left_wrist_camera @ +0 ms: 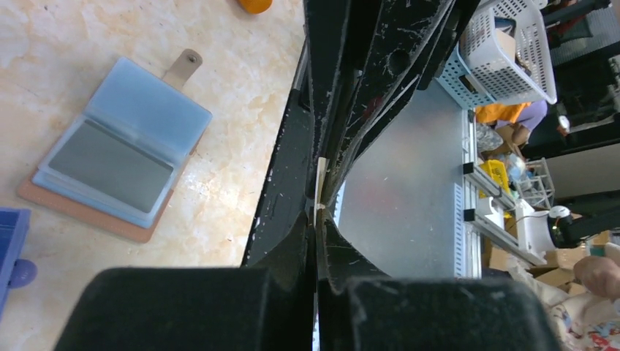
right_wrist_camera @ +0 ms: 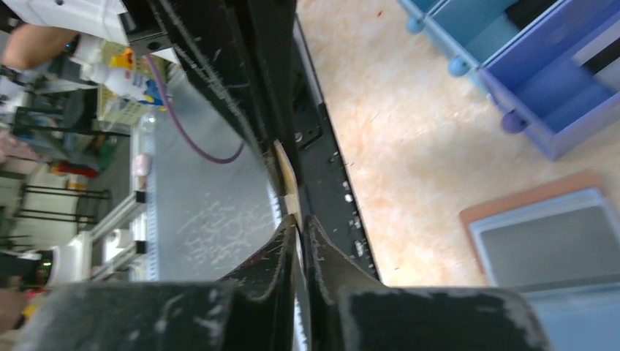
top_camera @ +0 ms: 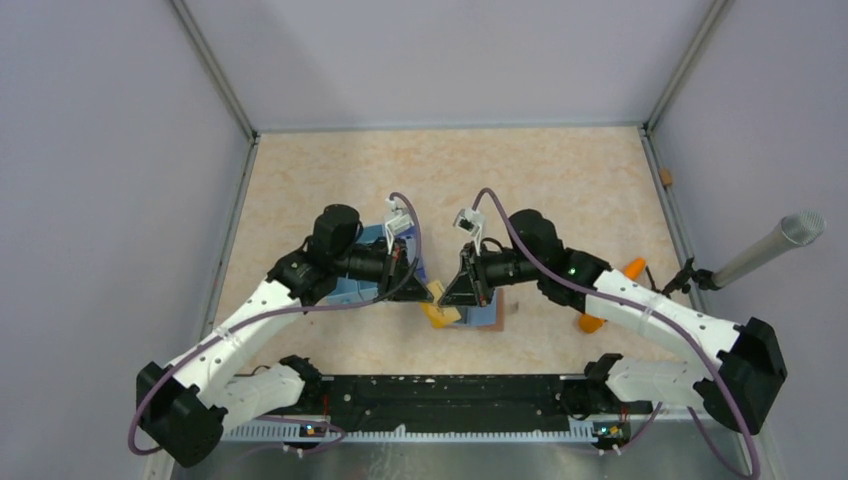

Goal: Put the credit cards into the card holder
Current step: Pick up the credit card from the storage box, then insert the credit card into the card holder.

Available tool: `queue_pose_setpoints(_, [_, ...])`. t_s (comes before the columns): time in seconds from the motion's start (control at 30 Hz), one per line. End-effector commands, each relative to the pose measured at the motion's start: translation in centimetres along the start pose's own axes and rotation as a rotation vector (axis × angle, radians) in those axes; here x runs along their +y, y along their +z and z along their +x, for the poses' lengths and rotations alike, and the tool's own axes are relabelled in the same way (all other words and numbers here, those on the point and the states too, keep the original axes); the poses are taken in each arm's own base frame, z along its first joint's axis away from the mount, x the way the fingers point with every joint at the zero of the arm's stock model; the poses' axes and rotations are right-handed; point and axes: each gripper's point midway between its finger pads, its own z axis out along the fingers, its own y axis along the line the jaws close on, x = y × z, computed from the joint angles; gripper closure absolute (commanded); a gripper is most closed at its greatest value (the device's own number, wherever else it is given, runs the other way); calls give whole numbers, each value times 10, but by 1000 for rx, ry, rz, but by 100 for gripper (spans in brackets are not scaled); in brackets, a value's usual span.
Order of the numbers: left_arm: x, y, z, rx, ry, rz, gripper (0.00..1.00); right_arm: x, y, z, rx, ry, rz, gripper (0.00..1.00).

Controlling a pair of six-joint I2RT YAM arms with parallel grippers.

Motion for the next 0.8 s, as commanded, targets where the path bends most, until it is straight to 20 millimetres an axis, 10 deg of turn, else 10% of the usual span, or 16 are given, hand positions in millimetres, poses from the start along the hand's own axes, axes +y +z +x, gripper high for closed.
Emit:
queue_pose_setpoints(0.0, [0,5,-21,-103,53,-2,99,8,-6,2,-51,29,-42,100])
queue_pose_setpoints(0.07, [19,9,-25,-139,12,-96,51,-14,-9,1,-118,96,89,100])
queue_pose_setpoints(0.13, [38,14,-24,-163,-33,-191,24,-44,-13,9,-146,190,228,100])
queue_pose_setpoints(0.4, [101,37,8,-215,-307,-456,31,-133,-29,63,-171,492,525,100])
queue_pose_setpoints(0.77, [140,63,59,-128,-453,-681,30,-167,-25,100,-140,612,546,100])
